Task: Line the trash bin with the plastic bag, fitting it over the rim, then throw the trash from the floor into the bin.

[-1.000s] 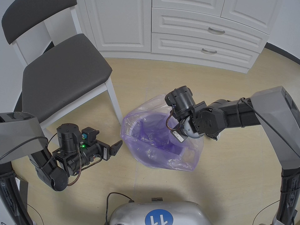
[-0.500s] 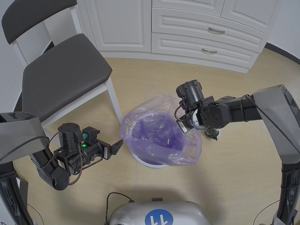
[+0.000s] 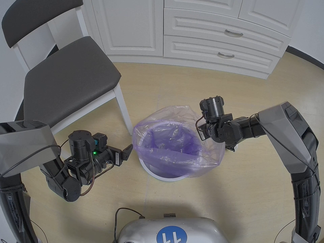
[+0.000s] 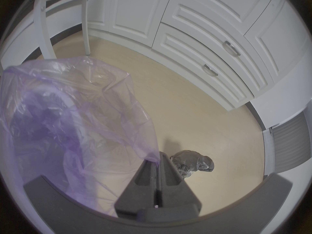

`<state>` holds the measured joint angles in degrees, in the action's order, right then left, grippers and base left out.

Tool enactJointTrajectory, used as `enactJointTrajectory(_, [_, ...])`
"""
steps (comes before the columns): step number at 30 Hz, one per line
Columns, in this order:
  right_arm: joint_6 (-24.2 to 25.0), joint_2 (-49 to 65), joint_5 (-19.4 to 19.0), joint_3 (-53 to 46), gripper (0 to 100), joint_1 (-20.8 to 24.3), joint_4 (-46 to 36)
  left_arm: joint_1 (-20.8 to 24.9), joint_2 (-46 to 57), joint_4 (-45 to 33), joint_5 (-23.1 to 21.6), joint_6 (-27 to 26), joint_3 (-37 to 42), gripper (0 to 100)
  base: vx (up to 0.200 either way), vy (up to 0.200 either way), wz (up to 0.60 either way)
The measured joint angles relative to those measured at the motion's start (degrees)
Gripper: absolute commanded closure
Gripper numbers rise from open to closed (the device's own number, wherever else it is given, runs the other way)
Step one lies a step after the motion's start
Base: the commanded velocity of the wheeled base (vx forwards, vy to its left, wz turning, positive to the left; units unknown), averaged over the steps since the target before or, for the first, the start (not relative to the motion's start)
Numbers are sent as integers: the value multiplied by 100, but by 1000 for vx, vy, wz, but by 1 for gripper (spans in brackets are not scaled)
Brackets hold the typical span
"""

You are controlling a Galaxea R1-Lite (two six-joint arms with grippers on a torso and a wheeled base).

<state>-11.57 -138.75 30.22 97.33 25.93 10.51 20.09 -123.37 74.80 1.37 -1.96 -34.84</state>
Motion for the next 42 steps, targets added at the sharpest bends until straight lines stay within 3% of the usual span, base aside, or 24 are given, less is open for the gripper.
enactJointTrajectory(21, [20, -11, -211, -199, 100, 41, -20, 28, -301, -101, 240, 178, -589, 0, 0, 0, 0])
enactJointTrajectory(30, [76, 162, -201, -397, 100, 108, -2, 218, -372, -1437, 265, 267, -1465, 0, 0, 0, 0])
enactJointTrajectory(42, [126, 149, -208, -375, 100, 45, 9, -226, -1111, -1968, 618, 516, -2916, 0, 0, 0, 0])
